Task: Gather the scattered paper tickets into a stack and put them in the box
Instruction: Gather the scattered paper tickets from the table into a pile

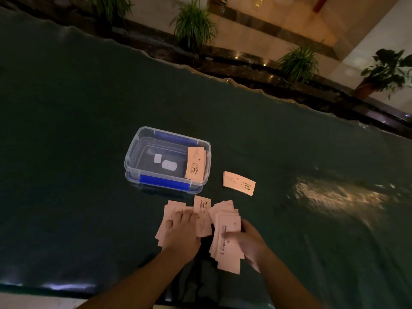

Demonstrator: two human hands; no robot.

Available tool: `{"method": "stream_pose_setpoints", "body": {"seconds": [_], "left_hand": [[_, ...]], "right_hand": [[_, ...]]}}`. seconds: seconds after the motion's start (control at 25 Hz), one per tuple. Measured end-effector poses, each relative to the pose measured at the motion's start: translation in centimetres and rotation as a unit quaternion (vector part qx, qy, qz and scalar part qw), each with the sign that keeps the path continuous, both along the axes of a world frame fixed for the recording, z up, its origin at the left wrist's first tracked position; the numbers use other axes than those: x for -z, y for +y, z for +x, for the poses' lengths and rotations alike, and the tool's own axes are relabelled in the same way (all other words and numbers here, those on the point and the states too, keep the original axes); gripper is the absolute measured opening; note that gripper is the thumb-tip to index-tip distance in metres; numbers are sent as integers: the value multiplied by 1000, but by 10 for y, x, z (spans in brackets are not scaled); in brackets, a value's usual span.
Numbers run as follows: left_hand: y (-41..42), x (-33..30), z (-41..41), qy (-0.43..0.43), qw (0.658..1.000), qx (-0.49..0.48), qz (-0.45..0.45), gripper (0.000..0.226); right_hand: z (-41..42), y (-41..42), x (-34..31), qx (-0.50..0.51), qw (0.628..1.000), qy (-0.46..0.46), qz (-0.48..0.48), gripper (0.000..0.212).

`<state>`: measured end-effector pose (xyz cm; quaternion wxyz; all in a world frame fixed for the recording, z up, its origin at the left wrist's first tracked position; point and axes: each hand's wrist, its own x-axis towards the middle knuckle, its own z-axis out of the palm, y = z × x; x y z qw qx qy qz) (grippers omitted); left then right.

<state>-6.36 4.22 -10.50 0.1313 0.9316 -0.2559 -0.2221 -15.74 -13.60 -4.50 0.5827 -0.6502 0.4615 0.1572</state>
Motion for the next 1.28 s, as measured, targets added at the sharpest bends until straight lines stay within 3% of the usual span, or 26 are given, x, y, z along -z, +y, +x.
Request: {"method": "stream_pose_setpoints", "body": {"seconds": [0.2,0.4,0.56,0.72,0.8,0.92,1.08,1.2,1.28], "left_hand": [[2,0,5,-12,996,88,10,71],[10,2,19,-3,990,141,-9,76],[16,5,42,-17,993,113,-5,81],[15,3,57,-36,989,142,20,75],[13,-1,60,-55,987,149,17,71],[12,-3,59,-84,984,155,28,69],[14,-6,55,-76,987,143,16,66],[14,-8,57,-8,997,75,-3,52],[13,-11,56,73,996,11,-40,37]], "right_hand": [[17,-14,-14,-243,960,58,-122,62],[48,-23,-25,-449,864,94,-208,76],[67,-19,-22,-537,807,95,-228,86],[78,-14,-15,-631,727,77,-261,101],[78,-12,-10,-647,709,70,-271,102],[73,-12,-4,-631,718,49,-288,101],[55,-20,-1,-556,775,22,-301,101],[35,-27,4,-463,841,29,-280,95],[24,-27,6,-368,905,55,-206,79]]}}
